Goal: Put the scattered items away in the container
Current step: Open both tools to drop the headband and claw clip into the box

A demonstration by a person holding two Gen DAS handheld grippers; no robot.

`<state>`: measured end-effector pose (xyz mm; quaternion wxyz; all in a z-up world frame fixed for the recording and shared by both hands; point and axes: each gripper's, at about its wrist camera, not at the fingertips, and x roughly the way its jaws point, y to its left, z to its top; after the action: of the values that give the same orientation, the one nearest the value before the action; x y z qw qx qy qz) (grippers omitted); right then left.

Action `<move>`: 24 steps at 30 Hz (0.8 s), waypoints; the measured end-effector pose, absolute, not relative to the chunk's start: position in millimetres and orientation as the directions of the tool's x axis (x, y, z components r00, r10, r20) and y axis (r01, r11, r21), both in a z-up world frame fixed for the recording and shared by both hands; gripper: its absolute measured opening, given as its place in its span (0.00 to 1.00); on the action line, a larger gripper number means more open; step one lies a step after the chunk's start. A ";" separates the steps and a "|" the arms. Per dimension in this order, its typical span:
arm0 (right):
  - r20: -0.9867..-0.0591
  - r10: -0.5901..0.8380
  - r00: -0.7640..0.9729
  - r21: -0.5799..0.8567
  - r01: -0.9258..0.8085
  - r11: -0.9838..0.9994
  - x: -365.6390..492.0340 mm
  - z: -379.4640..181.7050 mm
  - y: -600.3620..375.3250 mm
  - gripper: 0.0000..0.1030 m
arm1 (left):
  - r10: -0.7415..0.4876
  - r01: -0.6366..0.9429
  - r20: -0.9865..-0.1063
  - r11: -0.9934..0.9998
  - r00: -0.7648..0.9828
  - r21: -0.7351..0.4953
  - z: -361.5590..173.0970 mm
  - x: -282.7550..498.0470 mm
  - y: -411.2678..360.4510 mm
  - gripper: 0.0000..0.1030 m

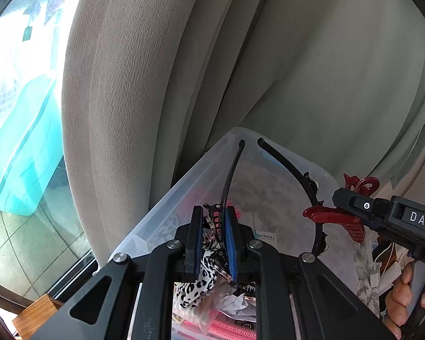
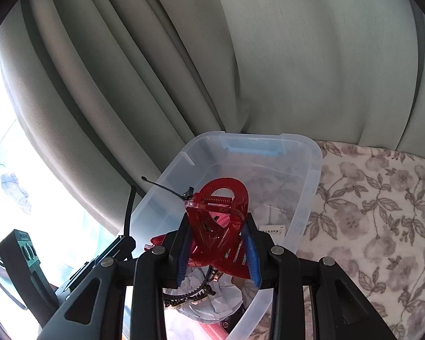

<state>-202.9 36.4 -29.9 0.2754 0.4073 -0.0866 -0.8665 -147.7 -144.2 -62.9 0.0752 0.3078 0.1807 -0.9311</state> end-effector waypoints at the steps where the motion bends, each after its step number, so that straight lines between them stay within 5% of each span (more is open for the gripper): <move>1: -0.659 -0.547 -0.516 0.374 0.405 -0.834 -205.1 -31.8 37.0 0.35 | -0.027 0.249 -0.602 -0.924 -0.798 -0.290 -64.0 -149.0 -143.5 0.16; 24: -0.670 -0.530 -0.520 0.353 0.404 -0.844 -222.5 -37.9 22.9 0.38 | -0.029 0.252 -0.640 -0.932 -0.768 -0.260 -88.1 -170.0 -134.7 0.17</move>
<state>-222.5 22.9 -37.9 0.2688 0.4094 -0.0766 -0.8685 -170.0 -134.7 -88.1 0.0759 0.3322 0.1676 -0.9251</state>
